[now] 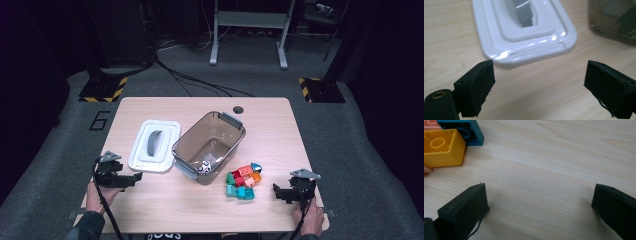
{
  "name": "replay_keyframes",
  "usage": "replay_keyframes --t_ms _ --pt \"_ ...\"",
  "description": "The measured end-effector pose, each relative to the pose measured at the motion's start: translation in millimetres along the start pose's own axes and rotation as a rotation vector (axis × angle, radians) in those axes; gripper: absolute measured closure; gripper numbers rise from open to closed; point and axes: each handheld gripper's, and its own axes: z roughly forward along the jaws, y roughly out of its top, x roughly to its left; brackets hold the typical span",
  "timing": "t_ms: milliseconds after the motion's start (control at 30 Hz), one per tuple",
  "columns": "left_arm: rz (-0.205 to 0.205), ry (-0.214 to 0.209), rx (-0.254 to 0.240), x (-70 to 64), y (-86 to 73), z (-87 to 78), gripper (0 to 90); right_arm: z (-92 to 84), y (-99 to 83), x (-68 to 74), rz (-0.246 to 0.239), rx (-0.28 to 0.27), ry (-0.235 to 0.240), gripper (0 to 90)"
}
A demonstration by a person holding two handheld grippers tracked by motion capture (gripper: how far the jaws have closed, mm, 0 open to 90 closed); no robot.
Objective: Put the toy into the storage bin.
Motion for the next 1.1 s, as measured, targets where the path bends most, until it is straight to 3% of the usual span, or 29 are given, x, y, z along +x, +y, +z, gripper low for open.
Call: replay_keyframes --t_ms 100,167,367,533,733,767,800,833,900,1100 --pt "-0.05 0.008 -0.009 8.5 -12.1 2.5 8.9 0.0 -0.1 0.1 0.001 0.0 -0.002 0.0" --pt "-0.048 0.02 -0.008 14.2 -18.9 3.0 8.9 0.0 -0.2 0.0 -0.001 -0.003 -0.004 0.0" --pt "-0.1 0.035 -0.011 27.3 -37.4 8.9 8.6 -0.9 -1.1 3.1 0.023 -0.003 -0.026 0.0" --pt "-0.11 0.062 -0.018 34.0 -50.1 15.0 8.6 -0.3 -0.6 8.4 0.032 -0.007 -0.042 0.0" --pt "-0.063 0.106 -0.038 31.2 -54.0 18.5 8.3 0.0 0.5 10.2 -0.001 -0.001 -0.012 0.6" --pt "-0.038 0.123 -0.033 29.9 -54.2 19.5 8.3 -0.5 1.1 10.3 -0.01 0.004 0.001 0.6" --pt "-0.008 0.145 -0.035 28.0 -55.3 21.2 8.3 -2.0 2.1 9.7 -0.051 0.014 -0.002 0.4" --pt "0.03 0.167 -0.032 25.8 -57.0 22.3 8.5 -3.4 2.1 10.7 -0.046 0.024 -0.005 0.4" --pt "0.032 0.162 -0.066 26.4 -61.4 22.2 8.0 -5.7 2.7 12.2 -0.033 0.051 -0.004 1.0" --pt "0.038 0.16 -0.068 27.8 -60.9 23.0 7.2 -3.0 9.6 17.7 -0.011 0.076 0.07 1.6"
